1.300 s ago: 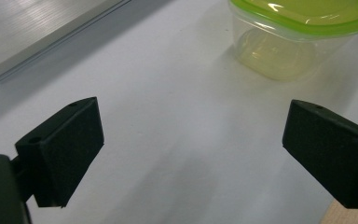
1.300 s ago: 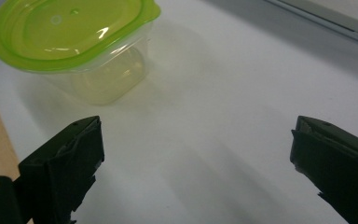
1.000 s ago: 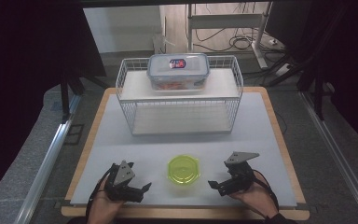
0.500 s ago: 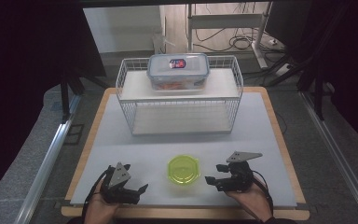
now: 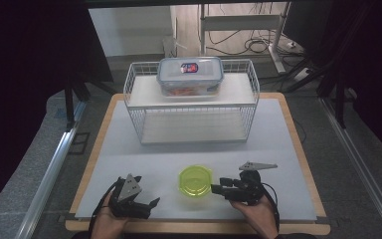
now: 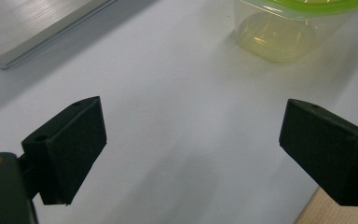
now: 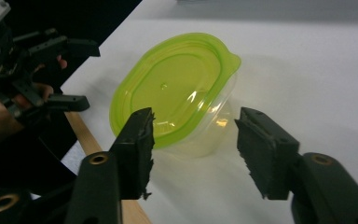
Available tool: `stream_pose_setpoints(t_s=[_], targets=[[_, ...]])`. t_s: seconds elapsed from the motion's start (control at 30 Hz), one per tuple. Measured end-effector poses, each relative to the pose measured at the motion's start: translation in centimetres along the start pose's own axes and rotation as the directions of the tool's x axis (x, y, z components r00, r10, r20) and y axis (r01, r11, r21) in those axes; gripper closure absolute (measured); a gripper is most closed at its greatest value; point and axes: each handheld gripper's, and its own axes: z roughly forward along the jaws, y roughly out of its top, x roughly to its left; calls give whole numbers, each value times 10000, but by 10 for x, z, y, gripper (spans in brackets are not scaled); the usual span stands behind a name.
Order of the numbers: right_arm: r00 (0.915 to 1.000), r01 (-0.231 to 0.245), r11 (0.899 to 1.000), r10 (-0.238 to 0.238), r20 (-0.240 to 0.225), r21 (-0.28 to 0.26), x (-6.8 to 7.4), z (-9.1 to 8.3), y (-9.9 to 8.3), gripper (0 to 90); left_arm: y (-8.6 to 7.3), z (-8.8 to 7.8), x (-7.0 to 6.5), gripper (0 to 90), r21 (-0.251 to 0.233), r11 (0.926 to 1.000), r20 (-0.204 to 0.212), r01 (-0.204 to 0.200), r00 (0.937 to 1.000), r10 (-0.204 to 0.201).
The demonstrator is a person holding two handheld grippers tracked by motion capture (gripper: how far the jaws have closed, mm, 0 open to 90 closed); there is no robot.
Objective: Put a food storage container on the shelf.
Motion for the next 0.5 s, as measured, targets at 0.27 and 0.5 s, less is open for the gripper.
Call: stream_pose_setpoints(t_s=[0.27,0.5], targets=[[9909,-1208,9920,1228,-552,371,-5,19,1,573,1,1,-2,72,43,9998,73,-188,9998,188],[9746,-2080,9766,2116,-727,548,-11,28,3,666,1,2,-3,73,70,9997,132,-235,9996,234]])
